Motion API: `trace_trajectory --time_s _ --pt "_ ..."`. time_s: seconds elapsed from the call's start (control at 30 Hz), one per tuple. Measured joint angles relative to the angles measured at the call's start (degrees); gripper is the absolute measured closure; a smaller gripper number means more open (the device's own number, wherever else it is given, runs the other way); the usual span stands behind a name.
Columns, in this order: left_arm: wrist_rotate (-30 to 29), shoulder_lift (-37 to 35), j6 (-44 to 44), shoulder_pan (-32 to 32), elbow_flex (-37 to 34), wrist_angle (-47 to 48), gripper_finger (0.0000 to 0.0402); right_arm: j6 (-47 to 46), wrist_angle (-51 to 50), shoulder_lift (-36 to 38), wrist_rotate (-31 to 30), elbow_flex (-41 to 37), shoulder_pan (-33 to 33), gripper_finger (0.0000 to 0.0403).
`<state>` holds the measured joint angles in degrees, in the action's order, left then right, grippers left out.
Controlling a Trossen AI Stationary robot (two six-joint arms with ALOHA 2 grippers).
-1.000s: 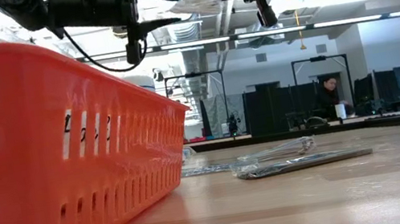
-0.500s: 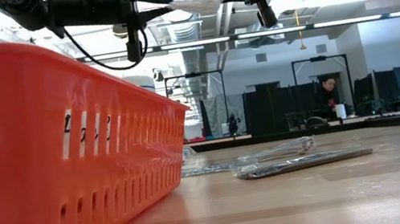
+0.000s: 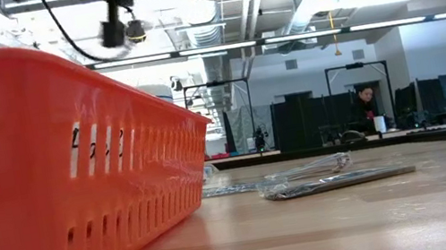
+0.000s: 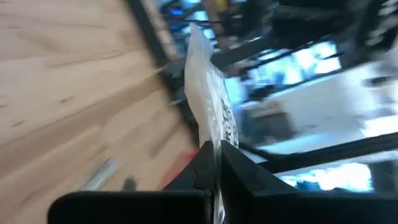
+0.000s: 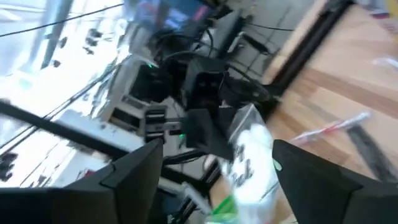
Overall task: Pick & Place Travel size toiletries
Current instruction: Put the white vanity pack into the orange basket
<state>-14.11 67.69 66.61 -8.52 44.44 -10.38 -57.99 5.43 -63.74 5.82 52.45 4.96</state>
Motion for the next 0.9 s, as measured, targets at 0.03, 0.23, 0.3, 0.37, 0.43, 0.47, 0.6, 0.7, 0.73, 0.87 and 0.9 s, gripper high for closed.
trace_trajectory --time_s 0.03,0.23,0.3,0.37,0.43,0.47,0.6,0.7,0.73,0.87,0.9 --pt "-3.67 -0.44 0.49 -2.59 2.12 4.89 0.0401 0.38 -0.51 1.32 0.07 0.04 -0.59 0.0105" --pt "-20.96 3.47 8.51 -16.01 17.82 24.6 0.0401 1.49 -10.48 9.31 0.05 0.04 -4.34 0.0102" --pt "-23.52 7.93 10.24 -18.37 24.48 29.4 0.0401 2.67 -13.11 11.02 -0.15 0.04 -6.02 0.0102" --pt "-23.87 13.1 12.16 -19.69 31.6 35.77 0.0401 4.09 -15.05 12.29 -1.0 0.02 -7.89 0.0102" --pt "-23.41 19.07 15.0 -20.62 39.26 42.35 0.0401 4.46 -16.42 13.22 -2.39 0.02 -10.08 0.0101" --pt "-23.02 21.88 16.35 -20.95 42.96 45.64 0.0401 4.48 -16.7 13.52 -2.91 0.0 -11.12 0.0101" --pt "-20.83 32.0 22.76 -22.27 56.45 58.78 0.0401 4.61 -16.46 13.56 -3.3 0.0 -14.85 0.0101" --pt "-17.03 37.35 27.62 -22.92 63.32 66.74 0.0401 4.61 -16.33 13.56 -3.32 0.0 -17.65 0.0101" --pt "-15.29 38.88 29.04 -23.12 64.84 69.12 0.0401 4.59 -16.37 13.51 -3.53 0.0 -18.54 0.0101" --pt "-8.39 43.24 31.75 -23.56 67.33 72.55 0.0401 4.6 -16.58 13.06 -6.2 -0.01 -22.16 0.0101" --pt "-6.79 43.9 31.8 -23.73 67.35 72.57 0.0401 4.61 -16.52 13.09 -7.07 0.0 -23.01 0.0101"
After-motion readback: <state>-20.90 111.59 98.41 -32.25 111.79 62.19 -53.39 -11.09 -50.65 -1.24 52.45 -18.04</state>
